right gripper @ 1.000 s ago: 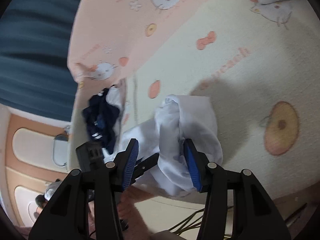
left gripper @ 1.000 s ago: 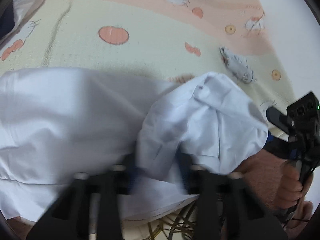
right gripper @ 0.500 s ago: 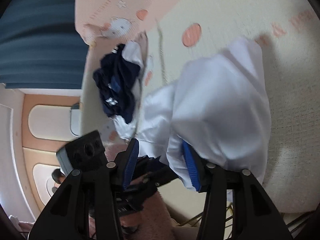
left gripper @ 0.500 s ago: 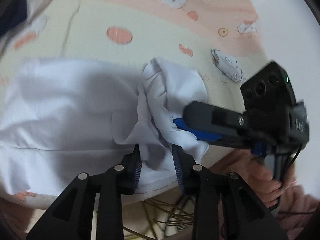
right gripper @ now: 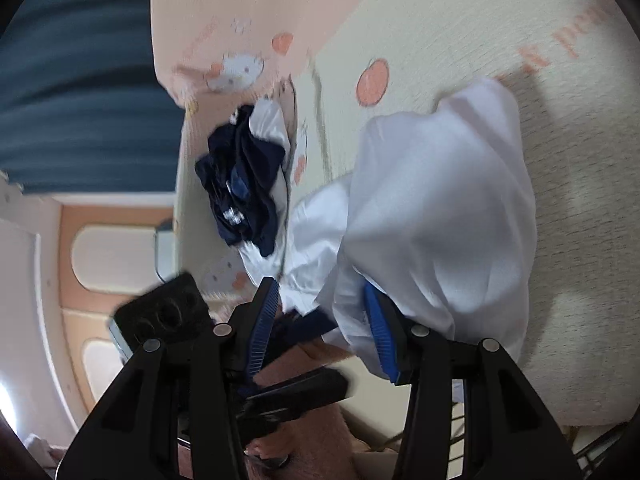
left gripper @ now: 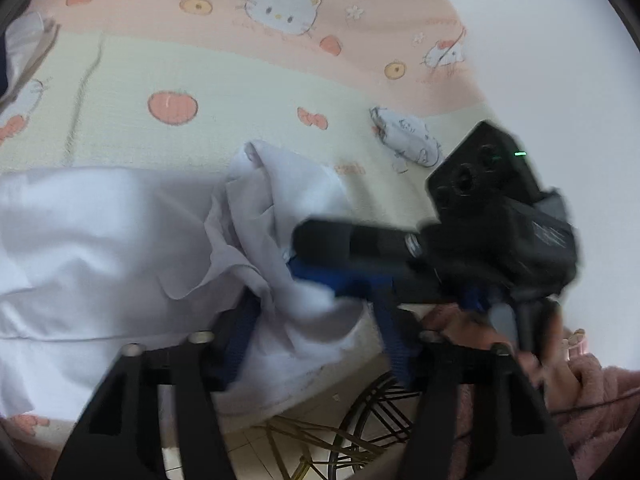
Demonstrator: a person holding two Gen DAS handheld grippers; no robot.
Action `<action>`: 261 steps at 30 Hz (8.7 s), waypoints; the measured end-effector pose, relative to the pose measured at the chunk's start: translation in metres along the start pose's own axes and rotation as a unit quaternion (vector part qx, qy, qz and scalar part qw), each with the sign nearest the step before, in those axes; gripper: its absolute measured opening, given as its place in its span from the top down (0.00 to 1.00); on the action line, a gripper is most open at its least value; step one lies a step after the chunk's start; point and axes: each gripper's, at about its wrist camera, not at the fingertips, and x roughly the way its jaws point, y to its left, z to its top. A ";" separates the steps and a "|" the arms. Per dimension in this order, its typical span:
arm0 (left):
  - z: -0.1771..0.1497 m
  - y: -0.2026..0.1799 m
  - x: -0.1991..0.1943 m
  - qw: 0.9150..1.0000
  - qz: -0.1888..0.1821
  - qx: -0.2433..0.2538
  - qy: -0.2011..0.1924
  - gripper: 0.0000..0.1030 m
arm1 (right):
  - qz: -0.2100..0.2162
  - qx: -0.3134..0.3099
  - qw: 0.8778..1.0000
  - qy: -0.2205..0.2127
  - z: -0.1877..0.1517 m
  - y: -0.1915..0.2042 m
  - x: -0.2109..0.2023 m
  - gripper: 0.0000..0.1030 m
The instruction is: Fold clothes
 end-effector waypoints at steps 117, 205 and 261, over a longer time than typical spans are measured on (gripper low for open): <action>0.015 0.112 -0.099 0.965 0.222 -0.141 -0.017 0.41 | -0.451 -0.192 0.872 -0.014 0.008 0.053 0.044 0.43; 0.062 -0.006 0.071 0.985 0.157 0.069 0.026 0.59 | -0.390 -0.188 0.899 -0.062 0.018 0.008 0.011 0.61; 0.079 0.039 0.020 0.963 0.209 -0.132 -0.102 0.65 | -0.421 -0.114 0.890 -0.129 0.049 -0.022 -0.027 0.61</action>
